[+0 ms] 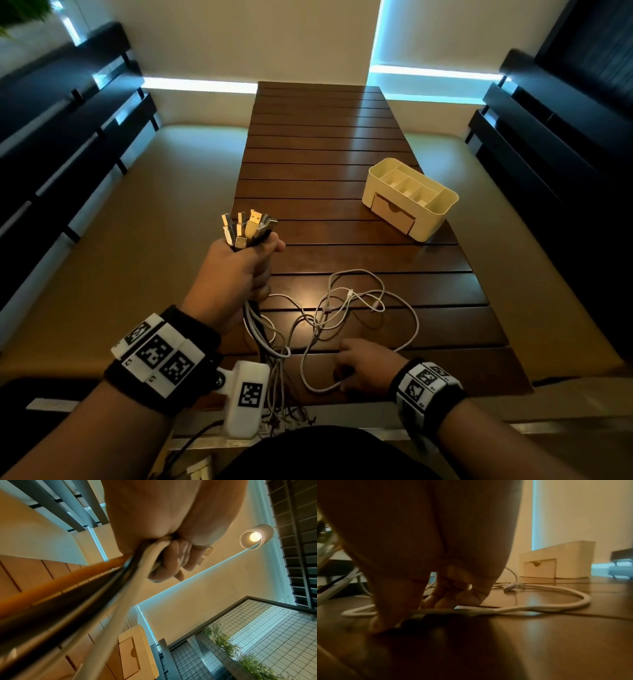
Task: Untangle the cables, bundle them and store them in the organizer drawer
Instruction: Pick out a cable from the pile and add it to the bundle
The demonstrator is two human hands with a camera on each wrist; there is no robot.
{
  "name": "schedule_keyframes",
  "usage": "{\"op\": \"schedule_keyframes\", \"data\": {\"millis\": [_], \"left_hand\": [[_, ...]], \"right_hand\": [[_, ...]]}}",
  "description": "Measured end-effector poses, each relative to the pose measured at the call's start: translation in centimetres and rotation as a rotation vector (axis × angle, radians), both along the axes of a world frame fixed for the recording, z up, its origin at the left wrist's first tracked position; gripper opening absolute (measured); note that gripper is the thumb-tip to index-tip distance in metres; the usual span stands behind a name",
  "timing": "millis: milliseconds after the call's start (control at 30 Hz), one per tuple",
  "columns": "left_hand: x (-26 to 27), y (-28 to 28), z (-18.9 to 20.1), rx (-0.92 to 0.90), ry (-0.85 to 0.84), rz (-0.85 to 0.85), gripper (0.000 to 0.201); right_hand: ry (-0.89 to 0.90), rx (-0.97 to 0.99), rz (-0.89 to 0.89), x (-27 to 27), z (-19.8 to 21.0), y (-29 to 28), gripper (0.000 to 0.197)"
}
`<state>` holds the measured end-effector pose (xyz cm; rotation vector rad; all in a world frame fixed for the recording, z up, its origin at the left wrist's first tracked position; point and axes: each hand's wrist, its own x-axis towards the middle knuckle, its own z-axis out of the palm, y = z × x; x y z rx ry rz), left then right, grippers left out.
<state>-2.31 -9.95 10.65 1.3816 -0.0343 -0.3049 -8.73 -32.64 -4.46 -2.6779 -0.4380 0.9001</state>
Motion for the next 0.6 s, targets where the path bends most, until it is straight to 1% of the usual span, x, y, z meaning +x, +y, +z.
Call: {"op": "schedule_keyframes", "data": {"millis": [67, 167, 233, 300, 367, 400, 433, 467, 533, 600], "left_hand": [[0.0, 0.1, 0.0, 0.008, -0.003, 0.003, 0.020], [0.0, 0.3, 0.0, 0.020, 0.000, 0.007, 0.020], [0.0, 0.4, -0.1, 0.025, 0.006, 0.008, 0.020], [0.0, 0.4, -0.1, 0.024, 0.007, 0.004, 0.020], [0.0, 0.3, -0.1, 0.030, -0.001, 0.000, 0.020], [0.0, 0.2, 0.0, 0.035, -0.001, 0.000, 0.020], [0.0, 0.2, 0.0, 0.038, 0.002, 0.002, 0.020], [-0.1, 0.2, 0.0, 0.040, 0.004, 0.003, 0.021], [-0.1, 0.2, 0.0, 0.044, 0.005, 0.006, 0.020], [-0.1, 0.3, 0.0, 0.051, 0.007, 0.011, 0.020]], "right_hand": [[-0.073, 0.078, -0.100, 0.1, -0.3, -1.0, 0.021], [-0.194, 0.248, -0.416, 0.7, 0.1, -3.4, 0.009], [-0.284, 0.346, -0.676, 1.2, 0.7, -4.8, 0.010], [-0.316, 0.437, -0.907, 1.8, 1.2, -5.8, 0.013], [-0.271, 0.457, -1.013, 1.9, 1.6, -6.4, 0.012], [-0.236, 0.437, -1.022, 1.9, 1.6, -6.6, 0.010], [-0.194, 0.379, -0.989, 2.0, 1.7, -6.9, 0.007], [-0.133, 0.286, -0.907, 1.9, 1.7, -7.1, 0.005], [0.004, 0.112, -0.702, 1.8, 2.0, -7.3, 0.014], [0.070, 0.084, -0.630, 1.9, 2.3, -7.2, 0.024]]}}
